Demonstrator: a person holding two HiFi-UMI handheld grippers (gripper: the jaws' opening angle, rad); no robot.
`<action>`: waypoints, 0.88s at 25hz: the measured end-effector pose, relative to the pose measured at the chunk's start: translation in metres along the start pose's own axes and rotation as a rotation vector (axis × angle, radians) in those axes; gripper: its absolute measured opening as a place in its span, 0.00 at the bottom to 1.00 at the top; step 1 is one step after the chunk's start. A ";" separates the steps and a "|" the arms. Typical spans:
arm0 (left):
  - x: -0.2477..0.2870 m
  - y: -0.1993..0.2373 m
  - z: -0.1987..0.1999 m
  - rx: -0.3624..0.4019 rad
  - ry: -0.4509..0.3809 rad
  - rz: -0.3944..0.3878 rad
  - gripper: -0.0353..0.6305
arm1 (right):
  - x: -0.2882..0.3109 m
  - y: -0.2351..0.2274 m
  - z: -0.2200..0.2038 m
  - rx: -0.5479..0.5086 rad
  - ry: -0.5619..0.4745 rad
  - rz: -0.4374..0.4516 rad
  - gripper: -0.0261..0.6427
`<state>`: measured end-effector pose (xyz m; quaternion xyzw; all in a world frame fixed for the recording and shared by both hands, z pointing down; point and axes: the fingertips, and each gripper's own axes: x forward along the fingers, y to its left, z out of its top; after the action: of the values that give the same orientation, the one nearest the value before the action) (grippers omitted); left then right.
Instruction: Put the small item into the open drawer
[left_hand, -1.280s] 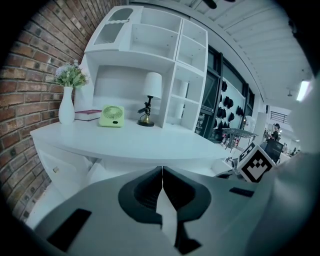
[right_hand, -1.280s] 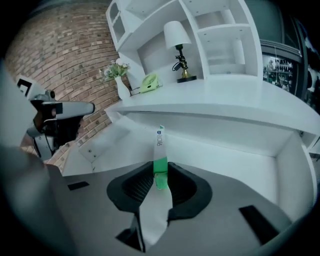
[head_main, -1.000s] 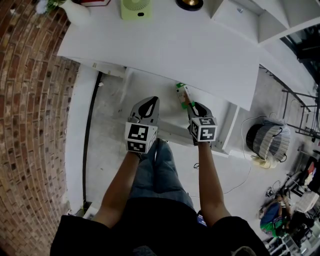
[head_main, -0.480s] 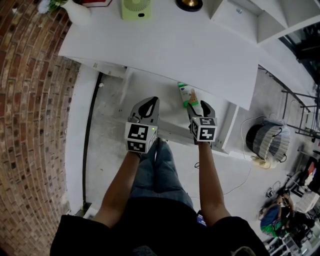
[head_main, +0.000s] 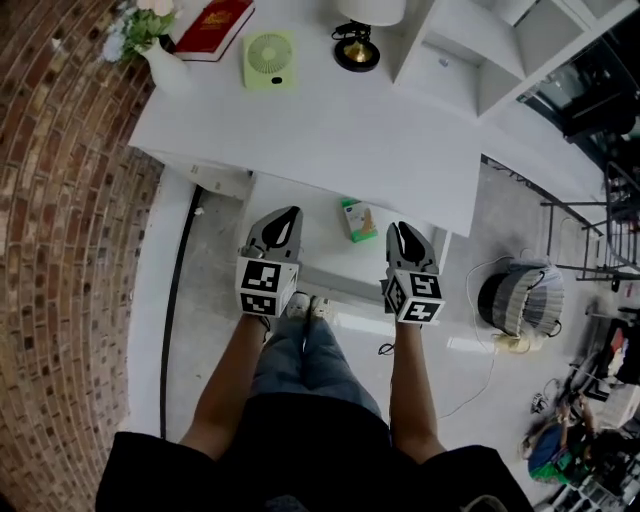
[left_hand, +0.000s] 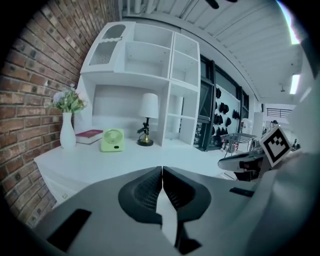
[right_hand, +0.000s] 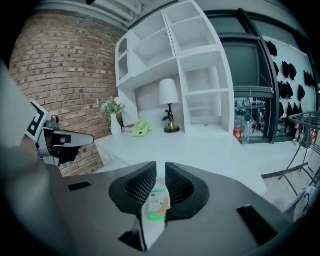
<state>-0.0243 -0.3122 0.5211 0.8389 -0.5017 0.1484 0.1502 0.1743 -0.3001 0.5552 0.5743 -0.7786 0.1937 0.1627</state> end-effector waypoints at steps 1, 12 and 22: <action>-0.004 0.000 0.009 0.013 -0.015 -0.002 0.09 | -0.009 0.000 0.014 -0.004 -0.034 -0.008 0.11; -0.038 -0.002 0.106 0.134 -0.206 -0.028 0.09 | -0.089 -0.001 0.124 -0.020 -0.335 -0.082 0.04; -0.052 -0.008 0.131 0.168 -0.263 -0.054 0.09 | -0.115 0.003 0.152 -0.038 -0.439 -0.139 0.04</action>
<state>-0.0278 -0.3193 0.3802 0.8739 -0.4801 0.0746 0.0165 0.2001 -0.2780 0.3676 0.6517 -0.7574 0.0377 0.0130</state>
